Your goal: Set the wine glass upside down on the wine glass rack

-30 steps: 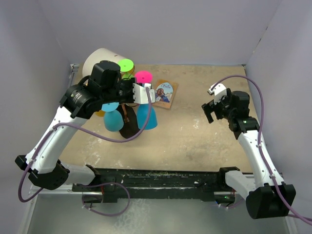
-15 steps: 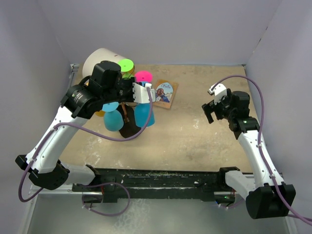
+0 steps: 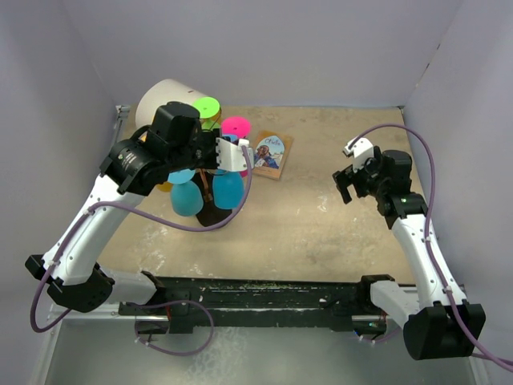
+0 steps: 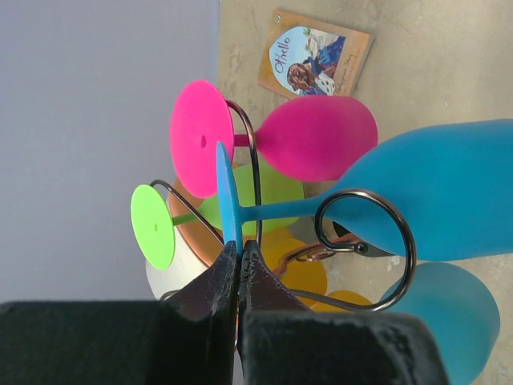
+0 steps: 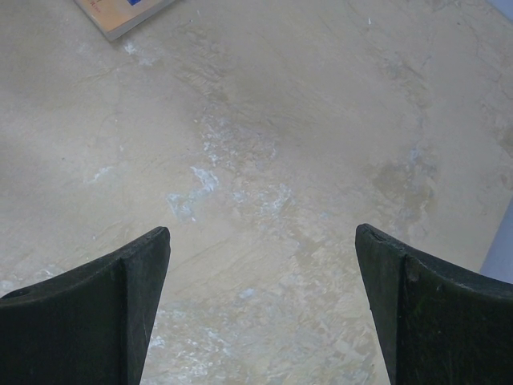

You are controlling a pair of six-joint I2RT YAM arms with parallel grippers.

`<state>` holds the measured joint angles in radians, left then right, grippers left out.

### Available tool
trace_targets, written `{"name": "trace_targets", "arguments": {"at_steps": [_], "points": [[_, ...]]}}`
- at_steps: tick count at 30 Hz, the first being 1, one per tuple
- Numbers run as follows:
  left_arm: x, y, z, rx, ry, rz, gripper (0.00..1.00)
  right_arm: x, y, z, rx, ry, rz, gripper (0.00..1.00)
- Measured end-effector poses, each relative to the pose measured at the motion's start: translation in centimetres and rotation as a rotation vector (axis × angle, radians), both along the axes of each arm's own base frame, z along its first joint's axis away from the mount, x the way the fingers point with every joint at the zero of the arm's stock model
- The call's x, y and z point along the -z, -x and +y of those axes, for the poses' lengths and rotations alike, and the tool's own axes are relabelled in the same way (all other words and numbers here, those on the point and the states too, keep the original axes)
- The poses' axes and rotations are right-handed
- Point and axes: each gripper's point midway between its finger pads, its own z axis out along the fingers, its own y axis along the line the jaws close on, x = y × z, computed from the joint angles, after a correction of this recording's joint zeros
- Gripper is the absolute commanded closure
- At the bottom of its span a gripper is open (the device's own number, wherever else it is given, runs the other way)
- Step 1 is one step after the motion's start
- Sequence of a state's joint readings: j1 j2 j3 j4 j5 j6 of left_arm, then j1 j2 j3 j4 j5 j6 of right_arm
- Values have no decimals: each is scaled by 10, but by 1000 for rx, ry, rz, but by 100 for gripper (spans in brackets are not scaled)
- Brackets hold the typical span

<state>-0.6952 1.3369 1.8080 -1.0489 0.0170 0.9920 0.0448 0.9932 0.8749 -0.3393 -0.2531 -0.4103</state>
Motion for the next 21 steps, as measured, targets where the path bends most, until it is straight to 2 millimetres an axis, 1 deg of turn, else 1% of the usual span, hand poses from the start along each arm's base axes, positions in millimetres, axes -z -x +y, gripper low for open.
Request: {"name": "trace_targets", "arguments": {"at_steps": [8,14,21], "points": [[6,1,10,-23,-50,8,100,0,0,-1,0,-2,1,0],[7,0,13,-31,-65,6,100,0,0,-1,-5,1,-1,0],[12,4,16,-29,-84,25,100,0,0,-3,-5,7,-3,0]]}}
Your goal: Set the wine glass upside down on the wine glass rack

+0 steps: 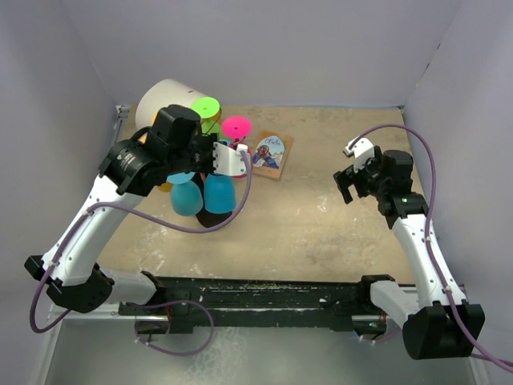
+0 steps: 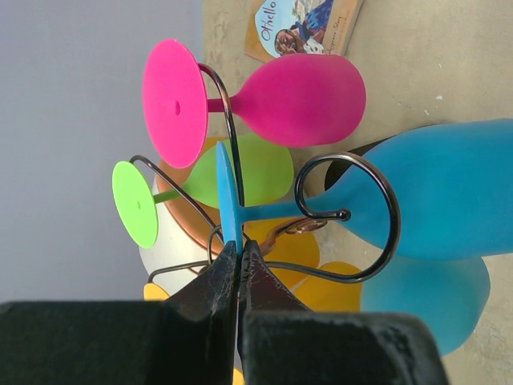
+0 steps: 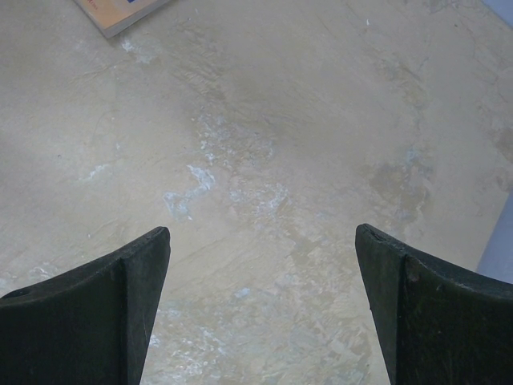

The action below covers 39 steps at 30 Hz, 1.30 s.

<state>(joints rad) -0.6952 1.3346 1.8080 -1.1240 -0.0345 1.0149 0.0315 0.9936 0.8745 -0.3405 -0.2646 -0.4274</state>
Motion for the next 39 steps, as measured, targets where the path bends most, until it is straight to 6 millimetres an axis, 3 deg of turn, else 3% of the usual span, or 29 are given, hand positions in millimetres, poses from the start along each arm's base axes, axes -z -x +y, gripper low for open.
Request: {"name": "trace_targets", "arguments": {"at_steps": [23,39], "points": [[-12,16,9,36,-6,-1,100,0,-1,-3,-2,-1,-4,0],[-12,29,-1,107,33,28,100,4,-2,-5,4,0,10,0]]}}
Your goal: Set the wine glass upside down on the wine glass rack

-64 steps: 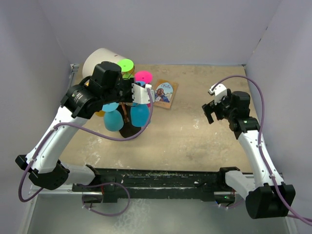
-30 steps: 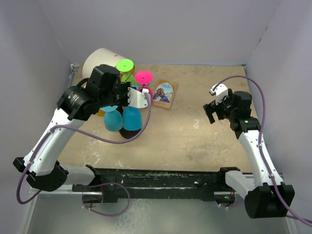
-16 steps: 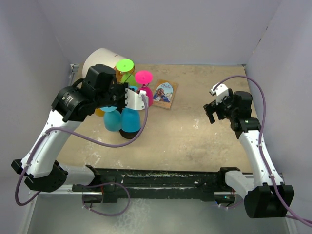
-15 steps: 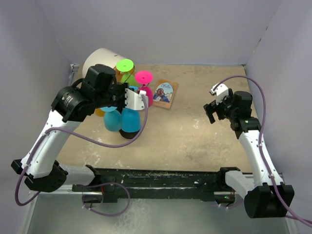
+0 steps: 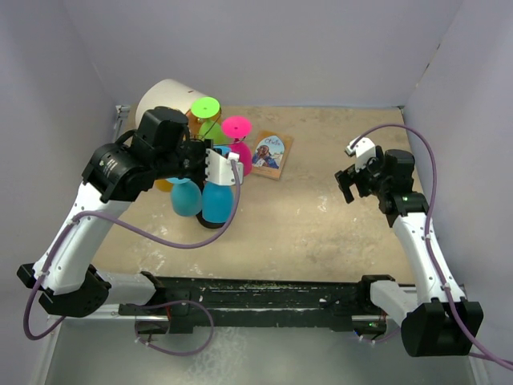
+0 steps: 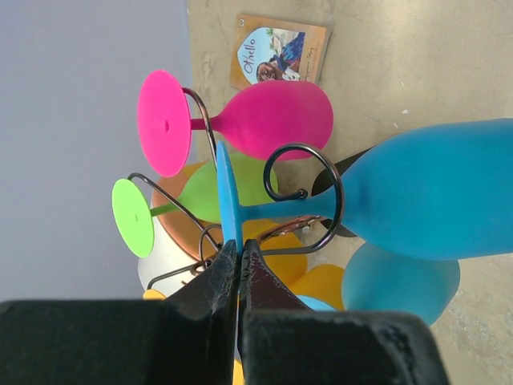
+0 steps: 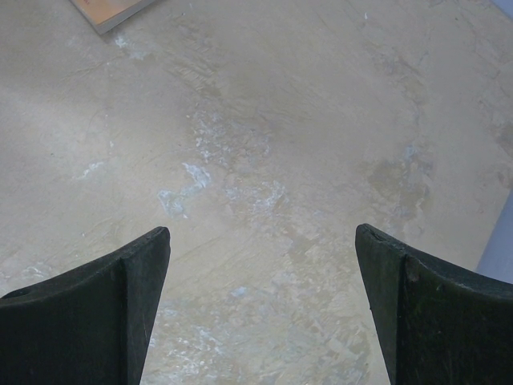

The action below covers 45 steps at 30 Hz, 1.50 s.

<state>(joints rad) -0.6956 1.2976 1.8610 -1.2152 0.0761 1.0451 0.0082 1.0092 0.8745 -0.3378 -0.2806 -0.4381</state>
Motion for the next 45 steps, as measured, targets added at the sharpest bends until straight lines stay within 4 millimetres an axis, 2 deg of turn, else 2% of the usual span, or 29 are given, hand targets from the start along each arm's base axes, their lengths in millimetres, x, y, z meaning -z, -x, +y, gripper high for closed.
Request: {"name": "trace_targets", "arguments": {"at_steps": [23,45], "points": [[-6,8,-10,85,6,-17,100,0,0,0,-1,1,-1,0],[4,2,-20,98,-9,-4,100,4,1,1,-13,-5,5,0]]}}
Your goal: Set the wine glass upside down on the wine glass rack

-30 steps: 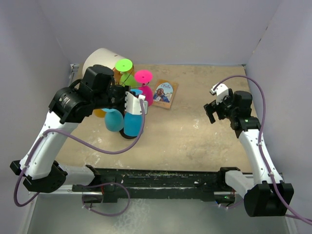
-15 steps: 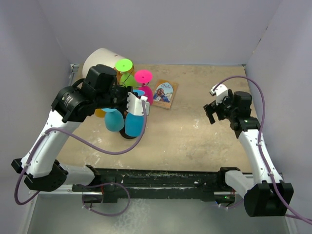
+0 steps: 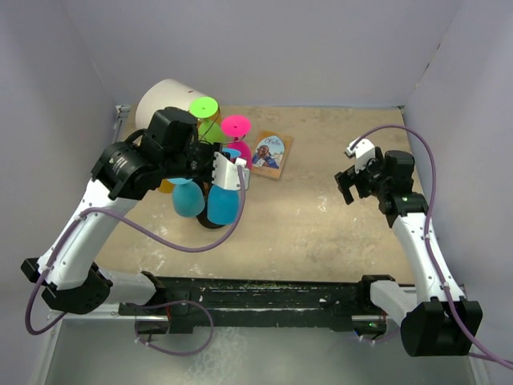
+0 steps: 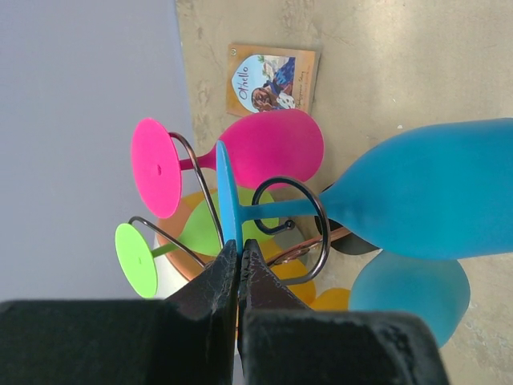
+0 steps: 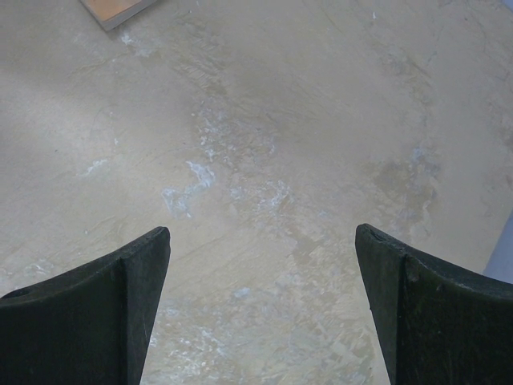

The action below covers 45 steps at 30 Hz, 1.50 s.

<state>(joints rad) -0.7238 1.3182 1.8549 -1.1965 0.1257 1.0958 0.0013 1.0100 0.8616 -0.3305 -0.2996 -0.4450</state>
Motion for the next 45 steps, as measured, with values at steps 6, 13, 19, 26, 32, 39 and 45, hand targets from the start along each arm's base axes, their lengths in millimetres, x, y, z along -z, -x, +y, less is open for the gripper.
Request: {"name": "trace_targets", "arguments": {"at_steps": [6,13,19,26,32,39,45], "points": [[5,-3,-4,-2,-7,4,100,0,0,0,-3,-4,0,0],[6,-9,-1,-28,-24,-13,100,2,0,0,-3,-3,7,0],[13,-12,4,-53,-57,-16,100,5,-1,0,-3,-4,16,0],[16,-14,4,-55,-69,-21,100,5,-1,0,0,-4,15,0],[16,-14,4,-57,-71,-23,100,3,-3,-3,8,-4,8,0],[16,-14,4,-58,-73,-23,96,1,-6,-4,11,-4,-7,0],[17,-15,4,-61,-76,-24,93,1,-6,-4,11,-4,-10,0]]}}
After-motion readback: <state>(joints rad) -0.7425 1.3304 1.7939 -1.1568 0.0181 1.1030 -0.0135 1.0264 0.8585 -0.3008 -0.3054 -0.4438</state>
